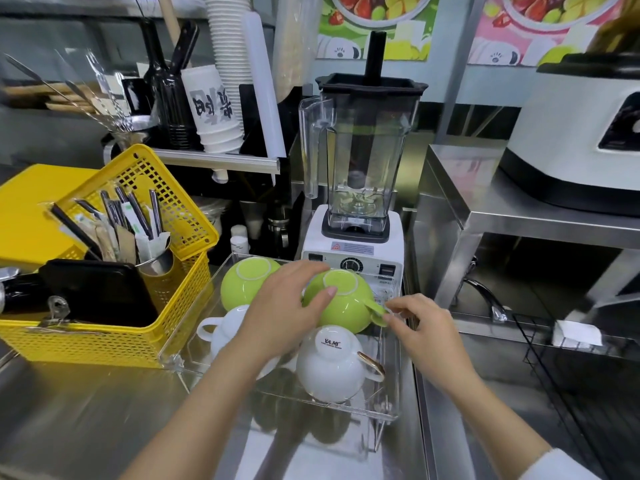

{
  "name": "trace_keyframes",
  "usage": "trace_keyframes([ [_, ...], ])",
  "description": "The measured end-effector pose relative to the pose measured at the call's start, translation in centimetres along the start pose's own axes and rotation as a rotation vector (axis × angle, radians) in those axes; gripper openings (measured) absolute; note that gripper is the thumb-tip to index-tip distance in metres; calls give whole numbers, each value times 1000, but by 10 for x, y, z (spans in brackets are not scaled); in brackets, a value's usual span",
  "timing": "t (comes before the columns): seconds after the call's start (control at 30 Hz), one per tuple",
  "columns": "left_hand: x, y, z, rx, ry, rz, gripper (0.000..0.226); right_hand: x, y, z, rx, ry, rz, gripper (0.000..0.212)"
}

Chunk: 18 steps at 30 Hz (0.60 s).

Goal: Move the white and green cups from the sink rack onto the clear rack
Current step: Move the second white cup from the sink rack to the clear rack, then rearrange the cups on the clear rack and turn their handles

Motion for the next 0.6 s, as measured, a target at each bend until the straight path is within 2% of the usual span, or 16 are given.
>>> trace_keyframes([
  [0.2, 19, 15, 10, 258, 114, 238, 36, 8, 7, -10, -111, -12, 4, 11],
  [0.33, 24, 23, 14, 291, 148, 270, 25, 12, 8, -10, -142, -48, -42, 9],
  [0.6, 24, 28, 18, 283, 97, 293, 23, 19, 8, -13, -255, -150, -95, 3],
])
Point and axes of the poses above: each hand's wrist, its own x-axis towards the middle knuckle, its own y-axis out of the palm, z = x × y, the point moved 3 cm from there along x, towards the middle knuckle, and after that the axes turned 3 degrees about -z, right-handed, at the moved point
